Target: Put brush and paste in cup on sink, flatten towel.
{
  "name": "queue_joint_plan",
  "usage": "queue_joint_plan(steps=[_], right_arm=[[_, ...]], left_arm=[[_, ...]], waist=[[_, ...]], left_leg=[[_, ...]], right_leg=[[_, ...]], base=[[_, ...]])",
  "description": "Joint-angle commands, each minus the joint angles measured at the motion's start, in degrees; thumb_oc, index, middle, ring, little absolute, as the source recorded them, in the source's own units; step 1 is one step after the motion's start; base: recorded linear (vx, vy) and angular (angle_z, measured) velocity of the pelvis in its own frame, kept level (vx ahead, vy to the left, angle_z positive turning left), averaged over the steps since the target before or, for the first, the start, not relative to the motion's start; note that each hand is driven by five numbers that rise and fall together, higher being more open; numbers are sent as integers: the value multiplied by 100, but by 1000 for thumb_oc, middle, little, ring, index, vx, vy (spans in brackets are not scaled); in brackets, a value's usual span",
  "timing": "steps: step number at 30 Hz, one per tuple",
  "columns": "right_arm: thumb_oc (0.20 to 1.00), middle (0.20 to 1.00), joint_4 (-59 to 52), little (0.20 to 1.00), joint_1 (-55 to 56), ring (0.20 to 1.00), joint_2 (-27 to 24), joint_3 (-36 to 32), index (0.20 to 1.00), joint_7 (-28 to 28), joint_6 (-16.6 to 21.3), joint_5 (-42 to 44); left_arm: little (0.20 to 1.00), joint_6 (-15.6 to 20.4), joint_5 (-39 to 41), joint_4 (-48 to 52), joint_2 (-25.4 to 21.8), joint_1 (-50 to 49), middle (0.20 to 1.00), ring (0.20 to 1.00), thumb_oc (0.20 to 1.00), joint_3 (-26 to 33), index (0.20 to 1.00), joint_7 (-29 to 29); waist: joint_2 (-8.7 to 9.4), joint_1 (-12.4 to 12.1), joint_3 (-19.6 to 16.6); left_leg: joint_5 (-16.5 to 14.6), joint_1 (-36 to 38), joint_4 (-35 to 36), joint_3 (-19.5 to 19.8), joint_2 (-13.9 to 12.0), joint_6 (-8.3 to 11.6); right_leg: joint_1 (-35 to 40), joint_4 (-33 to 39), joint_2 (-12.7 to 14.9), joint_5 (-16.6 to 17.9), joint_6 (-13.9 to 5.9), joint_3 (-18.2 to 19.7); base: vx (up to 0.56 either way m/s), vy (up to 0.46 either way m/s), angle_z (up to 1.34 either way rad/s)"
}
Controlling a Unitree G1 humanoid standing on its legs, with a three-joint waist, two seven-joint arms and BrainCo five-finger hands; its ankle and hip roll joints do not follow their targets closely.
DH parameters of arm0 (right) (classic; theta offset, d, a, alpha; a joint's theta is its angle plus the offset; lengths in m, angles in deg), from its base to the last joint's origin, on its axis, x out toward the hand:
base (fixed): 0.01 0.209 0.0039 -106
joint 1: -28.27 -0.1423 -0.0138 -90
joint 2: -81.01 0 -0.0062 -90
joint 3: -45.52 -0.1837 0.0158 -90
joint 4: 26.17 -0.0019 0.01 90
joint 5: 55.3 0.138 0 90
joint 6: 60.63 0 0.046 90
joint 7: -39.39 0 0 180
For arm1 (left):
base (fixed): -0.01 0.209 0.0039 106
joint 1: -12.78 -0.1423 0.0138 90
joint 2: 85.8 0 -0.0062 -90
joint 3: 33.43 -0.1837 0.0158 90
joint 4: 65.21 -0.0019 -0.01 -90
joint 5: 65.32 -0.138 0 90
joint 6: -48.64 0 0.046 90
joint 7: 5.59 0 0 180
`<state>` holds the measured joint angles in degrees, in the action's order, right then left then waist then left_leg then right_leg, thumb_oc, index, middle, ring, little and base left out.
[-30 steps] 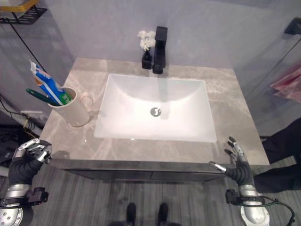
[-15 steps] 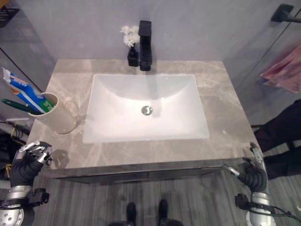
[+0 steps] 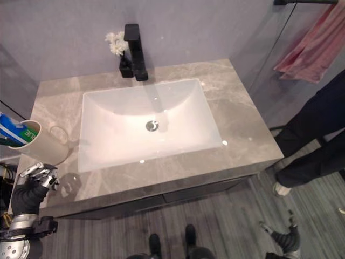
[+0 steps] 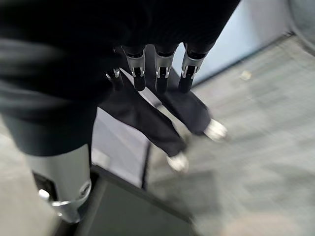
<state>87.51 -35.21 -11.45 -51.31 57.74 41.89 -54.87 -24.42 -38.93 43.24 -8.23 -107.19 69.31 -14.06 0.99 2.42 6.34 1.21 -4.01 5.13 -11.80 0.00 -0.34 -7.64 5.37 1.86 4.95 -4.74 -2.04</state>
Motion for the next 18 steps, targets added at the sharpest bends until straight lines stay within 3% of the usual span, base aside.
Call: queue_joint_plan(steps=[1, 8, 12, 15, 18], right_arm=[[1000, 1000, 556, 1000, -344, 1000, -22, 310, 1000, -324, -6, 445], [1000, 1000, 2080, 1000, -1250, 1000, 50, 1104, 1000, -598, -188, 661], [1000, 1000, 2328, 1000, -1458, 1000, 74, 1298, 1000, -634, -214, 603], [1000, 1000, 2236, 1000, -1988, 1000, -84, 1778, 1000, -557, -298, 243], [1000, 1000, 2270, 1000, -2193, 1000, -118, 1884, 1000, -499, -357, 108]], left_arm=[[200, 267, 11, 24, -329, 121, 200, 200, 200, 168, 200, 53], [200, 157, 224, -167, -477, 590, 200, 200, 200, -47, 200, 193], [200, 124, 290, -204, -538, 727, 200, 200, 200, -157, 200, 274], [200, 68, 743, -229, -611, 1285, 200, 200, 200, -511, 200, 262], [200, -19, 1089, -218, -712, 1492, 200, 200, 200, -549, 200, 268]], waist=[[246, -109, -99], [242, -346, -17], [235, -417, 42], [133, -551, 266], [66, -552, 290]], left_leg=[[-214, -13, -13, 542, -168, 204], [-96, -230, -13, 833, -131, 242], [-36, -376, -13, 930, -105, 257], [152, -911, -13, 1146, -42, 297], [173, -1093, -13, 1171, -32, 301]], right_leg=[[49, -37, 654, 100, -604, -216], [46, -37, 699, 41, -565, -509], [0, -37, 714, 26, -550, -629], [-350, -37, 780, 89, -530, -836], [-528, -37, 785, 101, -538, -795]], base=[[0, 0, 0], [5, -15, 22], [-4, -5, 27], [-24, 16, 59], [79, 13, 9]])
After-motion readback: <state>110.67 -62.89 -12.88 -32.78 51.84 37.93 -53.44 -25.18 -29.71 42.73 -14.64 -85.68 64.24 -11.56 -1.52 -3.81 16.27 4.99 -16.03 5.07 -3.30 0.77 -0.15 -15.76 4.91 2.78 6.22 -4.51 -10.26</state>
